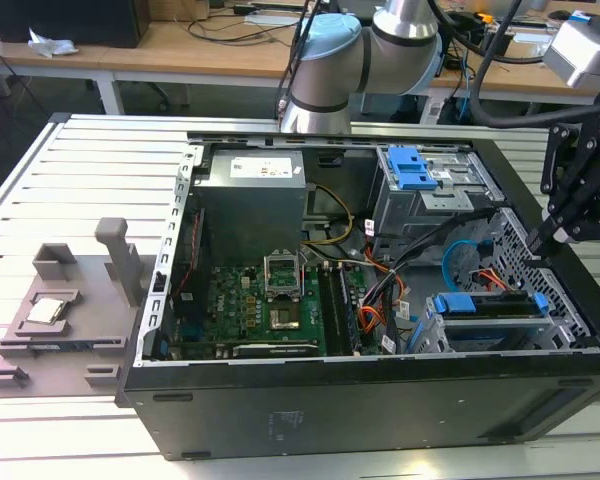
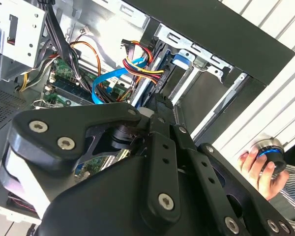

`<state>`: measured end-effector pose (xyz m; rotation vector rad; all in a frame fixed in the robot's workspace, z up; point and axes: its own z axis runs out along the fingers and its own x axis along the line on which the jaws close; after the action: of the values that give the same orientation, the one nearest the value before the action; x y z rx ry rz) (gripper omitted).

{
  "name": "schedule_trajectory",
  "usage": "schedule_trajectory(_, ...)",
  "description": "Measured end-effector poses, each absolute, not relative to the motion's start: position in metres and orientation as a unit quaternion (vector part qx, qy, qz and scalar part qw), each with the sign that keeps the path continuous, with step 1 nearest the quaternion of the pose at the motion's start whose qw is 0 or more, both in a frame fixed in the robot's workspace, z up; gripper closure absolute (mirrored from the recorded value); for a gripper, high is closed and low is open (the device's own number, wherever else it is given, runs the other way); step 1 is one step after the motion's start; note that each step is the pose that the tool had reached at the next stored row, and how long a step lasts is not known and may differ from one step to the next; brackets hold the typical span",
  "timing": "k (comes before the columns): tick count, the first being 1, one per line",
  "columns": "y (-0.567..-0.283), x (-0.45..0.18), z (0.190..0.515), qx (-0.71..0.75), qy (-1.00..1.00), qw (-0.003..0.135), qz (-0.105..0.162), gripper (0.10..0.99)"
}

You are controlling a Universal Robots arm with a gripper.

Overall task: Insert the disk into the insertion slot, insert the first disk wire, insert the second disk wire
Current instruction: 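Insert the second disk wire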

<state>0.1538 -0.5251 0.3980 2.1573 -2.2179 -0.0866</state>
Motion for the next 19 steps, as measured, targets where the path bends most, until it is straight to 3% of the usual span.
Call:
schedule_trajectory(5,-0.5251,0.1538,0.3982,0.697,-0.716,0.023,-0.028,0.973)
schedule_trajectory(9,-0.5251,0.1538,0.3983,0.697,-0.716,0.023,-0.028,0.725)
schedule_trajectory(19,-0.5251,0.1538,0.3984,0.804,-0.594,0.027,-0.024,0.725)
